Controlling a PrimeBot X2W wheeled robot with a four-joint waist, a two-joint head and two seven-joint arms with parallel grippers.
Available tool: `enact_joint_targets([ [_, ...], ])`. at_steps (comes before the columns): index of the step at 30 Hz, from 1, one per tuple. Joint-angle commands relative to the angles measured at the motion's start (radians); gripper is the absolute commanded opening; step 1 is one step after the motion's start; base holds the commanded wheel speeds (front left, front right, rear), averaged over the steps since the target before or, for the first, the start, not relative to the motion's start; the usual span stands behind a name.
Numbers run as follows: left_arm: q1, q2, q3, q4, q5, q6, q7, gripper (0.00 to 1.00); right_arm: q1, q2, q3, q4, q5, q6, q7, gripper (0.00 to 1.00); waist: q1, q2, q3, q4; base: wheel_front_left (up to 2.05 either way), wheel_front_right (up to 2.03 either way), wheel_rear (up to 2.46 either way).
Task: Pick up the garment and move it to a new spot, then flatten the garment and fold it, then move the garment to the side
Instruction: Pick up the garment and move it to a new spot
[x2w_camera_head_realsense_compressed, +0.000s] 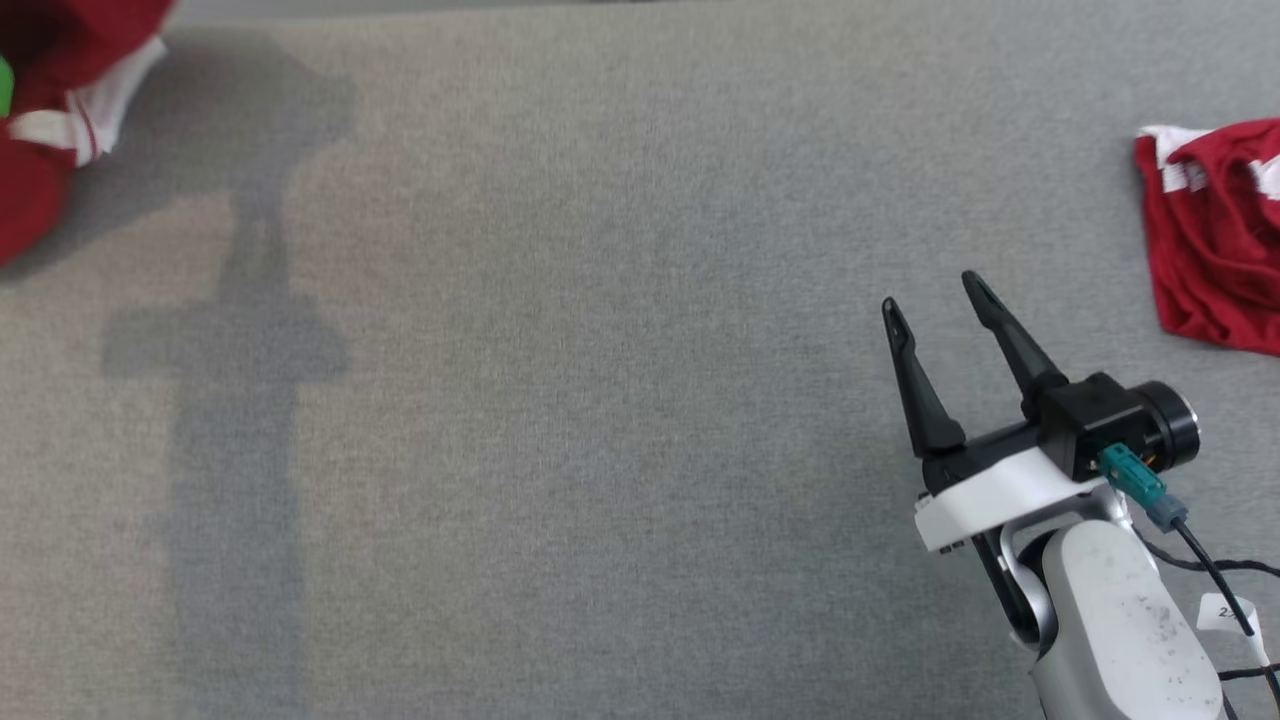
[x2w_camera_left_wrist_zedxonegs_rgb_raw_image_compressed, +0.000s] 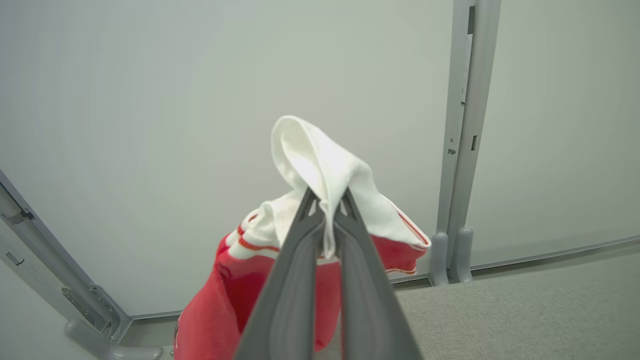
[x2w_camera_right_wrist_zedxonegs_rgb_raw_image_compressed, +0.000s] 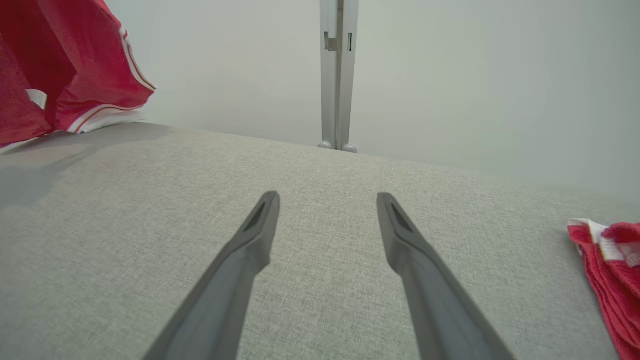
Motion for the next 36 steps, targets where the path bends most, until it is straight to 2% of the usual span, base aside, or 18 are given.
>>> enact_joint_targets([
  [1, -0.019, 0.000, -0.019, -0.033, 0.006, -0.003, 0.010, 0.00, 0.024, -0.003, 0.002, 0.017, 0.019, -0.002, -0.009, 1.00, 0.0000, -0.0001, -0.112, -0.040, 0.00, 0.00, 0.00],
  [6, -0.055, -0.039, -0.078, -0.140, 0.007, -0.003, 0.048, 0.00, 0.045, -0.003, -0.001, 0.049, 0.063, -0.002, -0.020, 1.00, 0.0000, -0.0001, -0.169, -0.072, 0.00, 0.00, 0.00],
  [11, -0.089, -0.120, -0.112, -0.220, -0.018, -0.003, 0.052, 0.00, 0.055, -0.003, -0.013, 0.061, 0.095, -0.002, -0.022, 1.00, 0.0000, -0.0001, -0.200, -0.108, 0.00, 0.00, 0.00],
  [16, -0.123, -0.212, -0.104, -0.270, -0.077, -0.003, 0.018, 0.00, 0.057, -0.003, -0.027, 0.044, 0.115, -0.002, -0.022, 1.00, 0.0000, -0.0001, -0.199, -0.136, 0.00, 0.00, 0.00],
  [20, -0.114, -0.251, -0.101, -0.285, -0.128, -0.003, -0.005, 0.00, 0.058, -0.003, -0.035, 0.033, 0.122, -0.002, -0.022, 1.00, 0.0000, -0.0001, -0.189, -0.153, 0.00, 0.00, 0.00],
  [28, 0.028, -0.205, -0.123, -0.194, -0.173, -0.003, -0.028, 0.00, 0.061, -0.003, -0.051, 0.020, 0.120, -0.002, -0.022, 1.00, 0.0000, -0.0001, -0.151, -0.176, 0.00, 0.00, 0.00],
  [36, 0.181, -0.154, -0.158, 0.048, -0.149, -0.001, -0.083, 0.00, 0.031, -0.003, -0.053, 0.008, 0.110, -0.002, -0.022, 1.00, 0.0000, -0.0001, -0.071, -0.192, 0.00, 0.00, 0.00],
])
